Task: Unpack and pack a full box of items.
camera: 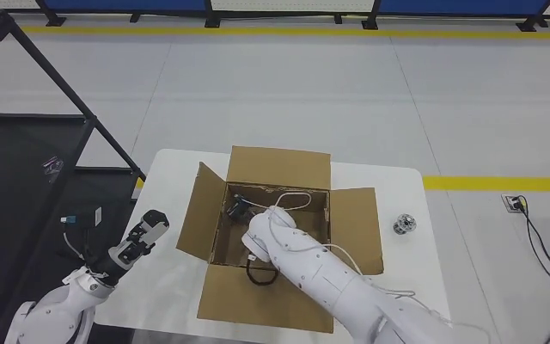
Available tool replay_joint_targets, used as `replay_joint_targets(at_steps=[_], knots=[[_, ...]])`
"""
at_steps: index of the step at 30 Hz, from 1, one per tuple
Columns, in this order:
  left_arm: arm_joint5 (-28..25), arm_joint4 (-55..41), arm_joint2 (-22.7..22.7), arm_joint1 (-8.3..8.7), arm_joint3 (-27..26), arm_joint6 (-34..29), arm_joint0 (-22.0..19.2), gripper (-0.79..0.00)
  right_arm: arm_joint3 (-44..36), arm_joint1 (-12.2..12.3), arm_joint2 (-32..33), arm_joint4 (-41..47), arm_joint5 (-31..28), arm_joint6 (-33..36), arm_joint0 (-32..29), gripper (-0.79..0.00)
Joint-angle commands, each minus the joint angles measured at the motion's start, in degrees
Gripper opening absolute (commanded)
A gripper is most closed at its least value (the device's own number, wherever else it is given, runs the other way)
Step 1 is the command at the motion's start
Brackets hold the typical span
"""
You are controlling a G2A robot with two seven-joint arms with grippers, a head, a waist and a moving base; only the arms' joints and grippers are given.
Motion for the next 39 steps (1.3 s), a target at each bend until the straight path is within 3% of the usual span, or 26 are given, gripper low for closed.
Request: replay_joint_targets(at_steps=[1,5,10,12,13,17,21,24,33,39], knots=[[0.0,0.0,0.0,0.0,0.0,0.0,0.0,0.0,-7.2,2.3,1.9,-2.3,0.2,2.1,-2.3,-0.465],[0.0,0.0,0.0,0.0,0.0,0.0,0.0,0.0,-29.8,9.0,9.2,-11.2,-0.6,9.3,-12.0,-0.453],[0.0,0.0,0.0,0.0,0.0,0.0,0.0,0.0,-63.8,16.9,25.6,-23.9,-7.7,15.2,-32.7,-0.394],[0.0,0.0,0.0,0.0,0.0,0.0,0.0,0.0,-73.2,18.6,32.9,-26.4,-9.3,13.7,-39.5,-0.065],[0.0,0.0,0.0,0.0,0.0,0.0,0.0,0.0,-76.6,19.1,36.4,-26.2,-9.7,12.8,-42.3,0.0],[0.0,0.0,0.0,0.0,0.0,0.0,0.0,0.0,-83.9,20.3,51.8,-20.3,-8.2,9.2,-48.2,0.0],[0.0,0.0,0.0,0.0,0.0,0.0,0.0,0.0,-78.8,20.9,64.8,-14.0,-5.1,10.5,-46.4,0.0],[0.0,0.0,0.0,0.0,0.0,0.0,0.0,0.0,-69.8,21.3,68.9,-12.5,-3.9,12.4,-41.8,0.0],[0.0,0.0,0.0,0.0,0.0,0.0,0.0,0.0,-34.6,22.2,69.8,-10.1,-3.6,14.5,-25.1,0.0],[0.0,0.0,0.0,0.0,0.0,0.0,0.0,0.0,-22.6,22.8,69.2,-11.4,-3.3,13.0,-19.9,0.0]])
